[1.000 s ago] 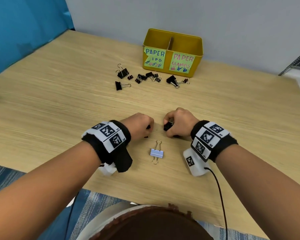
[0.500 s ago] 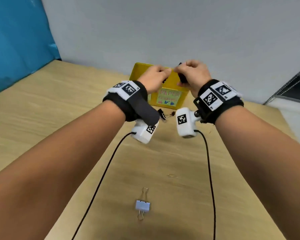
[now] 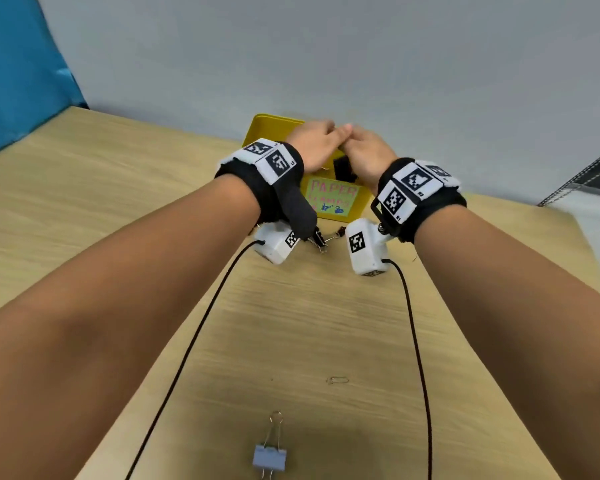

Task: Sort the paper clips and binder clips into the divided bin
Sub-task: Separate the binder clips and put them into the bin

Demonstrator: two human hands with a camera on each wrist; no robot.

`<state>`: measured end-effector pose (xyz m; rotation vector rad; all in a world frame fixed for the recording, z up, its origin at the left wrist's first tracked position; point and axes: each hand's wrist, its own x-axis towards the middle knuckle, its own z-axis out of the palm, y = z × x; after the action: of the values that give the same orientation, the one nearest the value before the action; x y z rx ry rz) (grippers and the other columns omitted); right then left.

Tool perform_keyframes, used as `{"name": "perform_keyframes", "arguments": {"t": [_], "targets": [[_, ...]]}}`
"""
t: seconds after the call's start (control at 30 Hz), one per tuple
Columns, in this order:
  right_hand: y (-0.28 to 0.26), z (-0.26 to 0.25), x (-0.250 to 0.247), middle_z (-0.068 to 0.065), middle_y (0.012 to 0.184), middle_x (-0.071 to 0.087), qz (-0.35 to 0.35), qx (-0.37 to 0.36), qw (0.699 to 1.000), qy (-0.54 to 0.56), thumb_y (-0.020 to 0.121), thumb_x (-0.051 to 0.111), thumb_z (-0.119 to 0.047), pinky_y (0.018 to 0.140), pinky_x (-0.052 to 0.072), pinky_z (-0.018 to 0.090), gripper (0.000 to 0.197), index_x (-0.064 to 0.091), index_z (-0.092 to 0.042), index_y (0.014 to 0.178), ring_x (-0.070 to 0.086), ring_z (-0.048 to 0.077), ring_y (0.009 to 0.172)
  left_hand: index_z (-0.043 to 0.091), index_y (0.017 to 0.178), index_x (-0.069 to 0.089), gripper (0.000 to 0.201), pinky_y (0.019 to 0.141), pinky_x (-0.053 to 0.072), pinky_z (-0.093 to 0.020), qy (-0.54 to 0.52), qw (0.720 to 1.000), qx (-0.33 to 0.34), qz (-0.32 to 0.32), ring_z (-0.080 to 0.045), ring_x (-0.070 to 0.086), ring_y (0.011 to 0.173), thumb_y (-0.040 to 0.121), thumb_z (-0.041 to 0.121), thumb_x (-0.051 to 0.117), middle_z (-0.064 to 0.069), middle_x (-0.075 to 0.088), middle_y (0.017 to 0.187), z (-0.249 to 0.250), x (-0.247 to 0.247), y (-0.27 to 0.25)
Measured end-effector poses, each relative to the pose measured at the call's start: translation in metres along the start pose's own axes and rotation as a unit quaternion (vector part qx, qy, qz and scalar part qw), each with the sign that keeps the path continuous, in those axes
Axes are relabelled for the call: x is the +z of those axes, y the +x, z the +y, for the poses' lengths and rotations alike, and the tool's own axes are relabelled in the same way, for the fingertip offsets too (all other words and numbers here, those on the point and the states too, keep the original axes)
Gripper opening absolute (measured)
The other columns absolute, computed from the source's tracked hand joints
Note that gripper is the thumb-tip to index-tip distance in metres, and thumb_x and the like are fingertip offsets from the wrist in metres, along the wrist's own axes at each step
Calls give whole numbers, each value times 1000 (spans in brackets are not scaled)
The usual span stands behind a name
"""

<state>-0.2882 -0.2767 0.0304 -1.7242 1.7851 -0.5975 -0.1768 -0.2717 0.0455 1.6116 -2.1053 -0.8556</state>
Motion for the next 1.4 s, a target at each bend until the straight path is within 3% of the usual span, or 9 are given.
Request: {"name": "perform_keyframes", "arguments": {"t": [0.13, 0.27, 0.4, 0.5, 0.7, 0.83, 1.07, 1.3, 1.4], "targets": [[-23, -7, -8, 12, 151, 33, 38, -51, 987, -151, 92, 40, -12, 112, 25, 28, 42, 56, -19, 130, 33, 28, 140, 6, 126, 48, 39, 101, 39, -36, 74, 991, 74, 80, -31, 47, 121, 96, 31, 42, -16, 51, 126, 1, 3, -38], [-63, 0, -6, 15, 124, 54, 180, -66, 970, -151, 87, 48, -18, 99, 38, 29, 28, 68, -16, 107, 51, 30, 118, 12, 108, 47, 27, 70, 36, -28, 72, 993, 94, -5, -25, 51, 85, 90, 30, 55, -4, 49, 95, 2, 6, -110], [-99, 27, 7, 12, 117, 62, 80, 5, 982, -168, 82, 62, -26, 85, 46, 30, 25, 66, -18, 106, 58, 27, 107, 16, 110, 48, 34, 67, 38, -29, 245, 924, 102, -274, -21, 51, 85, 84, 29, 65, -1, 51, 94, -3, 29, -183], [-112, 42, 16, 15, 133, 50, -32, 58, 980, -185, 76, 70, -34, 98, 42, 35, 55, 55, -20, 127, 51, 29, 120, 15, 110, 49, 54, 66, 43, -27, 252, 866, 92, -422, -19, 52, 90, 72, 44, 73, -4, 57, 107, -10, 47, -217], [-111, 41, 39, 15, 150, 26, -69, 60, 973, -212, 77, 70, -33, 110, 36, 43, 82, 28, -25, 147, 37, 34, 135, 11, 142, 26, 88, 69, 41, -30, 418, 779, 144, -444, -24, 54, 106, 74, 35, 76, -9, 44, 132, -16, 75, -245], [-98, 34, 57, 13, 149, 26, -62, 43, 967, -245, 78, 68, -37, 110, 38, 45, 84, 23, -29, 147, 37, 35, 134, 8, 129, 45, 48, 48, 35, -23, 402, 815, 138, -393, -18, 51, 81, 90, 31, 60, -8, 56, 117, -36, 79, -228], [-74, 25, 72, 14, 148, 30, -130, 26, 920, -367, 90, 48, -49, 112, 30, 47, 62, 25, -34, 145, 32, 40, 135, 5, 118, 55, 32, 70, 41, -26, 407, 842, 111, -336, -17, 47, 85, 90, 19, 58, -11, 60, 115, -46, 58, -173], [-77, 33, 73, 9, 114, 53, -129, -23, 949, -286, 88, 56, -12, 102, 41, 38, 28, 61, -20, 115, 49, 32, 117, 12, 110, 56, 29, 52, 38, -21, 376, 875, 47, -302, -12, 47, 65, 85, 24, 63, -2, 51, 95, -52, 36, -127], [-81, 33, 68, 11, 119, 58, -143, -42, 940, -306, 87, 55, -10, 97, 40, 34, 26, 64, -15, 111, 53, 29, 114, 14, 103, 55, 23, 44, 35, -20, 322, 907, 26, -271, -9, 43, 56, 84, 20, 65, -3, 53, 94, -47, 23, -106]]}}
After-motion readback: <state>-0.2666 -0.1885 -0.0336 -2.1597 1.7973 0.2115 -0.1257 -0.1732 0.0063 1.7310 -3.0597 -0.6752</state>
